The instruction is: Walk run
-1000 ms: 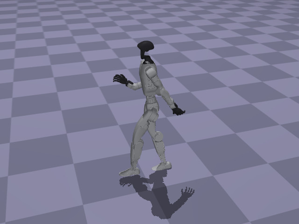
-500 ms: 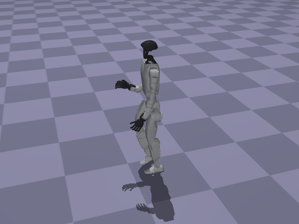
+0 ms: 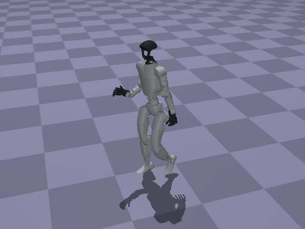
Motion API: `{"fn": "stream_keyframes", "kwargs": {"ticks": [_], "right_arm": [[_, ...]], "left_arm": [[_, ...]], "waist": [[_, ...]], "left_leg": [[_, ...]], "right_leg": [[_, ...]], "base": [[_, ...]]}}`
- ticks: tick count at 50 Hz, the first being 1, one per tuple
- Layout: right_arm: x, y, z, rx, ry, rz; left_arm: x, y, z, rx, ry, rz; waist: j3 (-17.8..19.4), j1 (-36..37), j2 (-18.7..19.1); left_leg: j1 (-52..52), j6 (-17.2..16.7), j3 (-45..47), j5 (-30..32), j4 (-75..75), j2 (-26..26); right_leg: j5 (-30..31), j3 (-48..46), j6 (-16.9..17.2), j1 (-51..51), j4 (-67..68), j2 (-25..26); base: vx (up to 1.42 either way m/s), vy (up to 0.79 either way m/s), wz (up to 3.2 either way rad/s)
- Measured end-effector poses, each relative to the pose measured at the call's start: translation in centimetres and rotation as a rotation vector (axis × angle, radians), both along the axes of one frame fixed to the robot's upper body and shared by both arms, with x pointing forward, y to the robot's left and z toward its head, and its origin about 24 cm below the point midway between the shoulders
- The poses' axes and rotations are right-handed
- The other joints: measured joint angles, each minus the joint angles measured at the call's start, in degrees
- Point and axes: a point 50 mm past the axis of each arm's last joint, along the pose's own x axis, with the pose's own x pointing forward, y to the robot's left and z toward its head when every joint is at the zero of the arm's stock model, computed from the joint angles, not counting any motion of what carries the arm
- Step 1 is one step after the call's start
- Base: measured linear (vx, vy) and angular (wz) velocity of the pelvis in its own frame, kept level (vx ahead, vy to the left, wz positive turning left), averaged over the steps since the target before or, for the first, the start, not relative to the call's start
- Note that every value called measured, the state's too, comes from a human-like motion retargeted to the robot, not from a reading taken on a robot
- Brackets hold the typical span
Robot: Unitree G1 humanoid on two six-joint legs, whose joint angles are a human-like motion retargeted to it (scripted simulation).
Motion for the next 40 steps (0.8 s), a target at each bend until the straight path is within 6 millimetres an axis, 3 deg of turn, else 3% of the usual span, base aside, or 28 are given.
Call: {"fn": "stream_keyframes", "kwargs": {"ticks": [3,7,9,11,13,15,18,20,22,23,25,27,30,32,35,38,40], "right_arm": [[0.2,-0.7,0.6,-0.014,-0.029,0.004],[0.0,-2.2,1.0,-0.034,-0.040,-0.011],[-0.3,-2.8,0.9,-0.053,-0.036,-0.028],[-0.7,-3.1,0.6,-0.064,-0.024,-0.048],[-1.0,-3.1,0.2,-0.060,-0.005,-0.068],[-1.4,-2.8,-0.4,-0.048,0.016,-0.082],[-1.5,-1.3,-1.0,-0.016,0.043,-0.053],[-1.5,-0.2,-1.4,0.000,0.059,-0.016],[-1.4,0.7,-1.4,0.002,0.056,0.010],[-1.3,0.9,-1.4,0.001,0.052,0.011],[-1.3,0.7,-1.4,-0.010,0.052,-0.005],[-1.7,-0.1,-1.5,-0.025,0.055,-0.036],[-2.6,-1.4,-1.7,-0.018,0.071,-0.096],[-3.4,-2.0,-2.1,-0.013,0.094,-0.127],[-4.5,-2.7,-2.5,-0.017,0.126,-0.162],[-5.0,-2.8,-2.9,-0.038,0.153,-0.171],[-4.7,-2.6,-2.7,-0.056,0.146,-0.168]], "left_arm": [[-5.8,-1.2,1.3,-0.024,0.165,-0.099],[-11.2,-1.4,3.5,-0.048,0.338,-0.157],[-13.0,-1.3,4.4,-0.042,0.402,-0.134],[-14.1,-1.1,5.1,-0.016,0.448,-0.082],[-14.7,-1.0,5.4,0.026,0.476,-0.007],[-14.6,-1.2,5.3,0.073,0.481,0.093],[-13.5,-2.0,4.6,0.125,0.436,0.308],[-12.0,-2.5,3.8,0.109,0.384,0.483],[-8.8,-3.0,2.4,0.065,0.287,0.627],[-6.7,-3.0,1.6,0.054,0.217,0.663],[-2.0,-3.2,0.2,0.026,0.059,0.676],[3.0,-3.3,-0.6,-0.031,-0.121,0.599],[10.7,-3.3,-0.7,-0.108,-0.426,0.347],[15.1,-2.8,0.0,-0.116,-0.599,0.141],[19.8,-1.5,1.4,-0.070,-0.754,-0.103],[23.3,0.3,2.6,0.044,-0.799,-0.285],[24.7,1.2,3.1,0.107,-0.806,-0.333]], "waist": [[1.07,5.38,-1.26],[1.41,7.45,0.89],[1.35,8.39,1.49],[0.89,8.79,1.75],[0.14,8.44,2.09],[-0.61,9.21,1.18],[-1.21,12.53,-2.55],[-2.17,11.93,-2.08],[-3.09,9.46,1.69],[-3.46,8.91,3.73],[-4.65,9.40,7.30],[-4.93,9.74,8.78],[-5.16,7.60,11.56],[-5.72,5.92,12.85],[-6.38,3.74,12.54],[-5.56,2.64,8.73],[-4.04,2.64,6.25]], "left_leg": [[-5.84,-0.95,-0.60,-6.59,-8.95,-5.05],[-9.08,8.31,3.18,-9.30,-28.54,-2.83],[-9.17,10.64,5.70,-11.98,-38.51,-4.42],[-8.16,11.12,10.32,-14.88,-46.18,-6.47],[-4.69,10.95,21.37,-15.89,-50.95,-6.09],[-1.50,14.97,26.86,-14.21,-52.28,-6.48],[0.48,17.64,20.56,-17.75,-51.02,-6.90],[0.70,17.64,16.14,-18.38,-48.49,-4.19],[0.01,17.64,9.67,-19.62,-45.12,-2.28],[0.25,17.64,7.68,-20.15,-44.39,-1.52],[2.55,17.64,6.80,-20.75,-44.26,-0.03],[5.06,17.64,3.23,-20.25,-45.49,-1.68],[7.29,17.64,-6.05,-19.12,-45.81,-2.65],[8.22,17.64,-11.84,-18.68,-45.28,-3.31],[9.80,17.64,-18.42,-18.06,-44.79,-5.75],[13.61,17.64,-23.45,-17.15,-44.94,-10.28],[16.66,17.64,-25.76,-16.61,-44.99,-12.69]], "right_leg": [[-1.15,-2.05,-0.97,4.27,-2.65,0.88],[-5.05,-7.81,-2.65,9.40,-4.29,5.50],[-7.09,-10.18,-3.07,11.76,-4.58,7.43],[-8.55,-13.22,-2.78,13.82,-4.45,8.93],[-8.68,-15.83,-1.60,15.28,-3.42,10.74],[-6.36,-18.28,1.48,16.28,-1.30,10.60],[5.85,-19.33,9.64,18.10,4.58,8.80],[16.87,-17.87,14.88,15.56,13.57,9.45],[22.56,-9.55,16.06,8.08,25.59,16.79],[22.52,-4.26,16.06,4.98,30.82,21.46],[16.45,2.08,16.00,1.19,36.90,24.88],[12.88,3.41,13.22,-1.30,37.93,21.75],[4.65,-0.47,1.60,-6.11,37.63,13.90],[3.04,-2.02,-5.29,-8.27,32.72,10.87],[3.32,3.97,-5.21,-9.81,22.28,11.63],[2.86,18.01,0.19,-10.09,9.61,11.02],[1.91,21.25,2.21,-11.02,3.37,8.34]], "base": [[0.65,-0.15,-0.06],[0.72,-0.12,1.27],[0.76,-0.08,1.30],[0.64,-0.08,1.39],[0.68,-0.10,1.54],[0.82,-0.18,0.84],[0.98,-0.60,-0.29],[0.97,-0.14,0.59],[0.58,0.14,1.73],[0.52,0.05,1.96],[0.68,0.25,1.90],[0.65,0.36,2.18],[0.60,0.19,3.18],[0.53,0.01,3.37],[0.60,-0.06,2.96],[0.59,-0.11,2.69],[0.62,-0.14,1.94]]}}
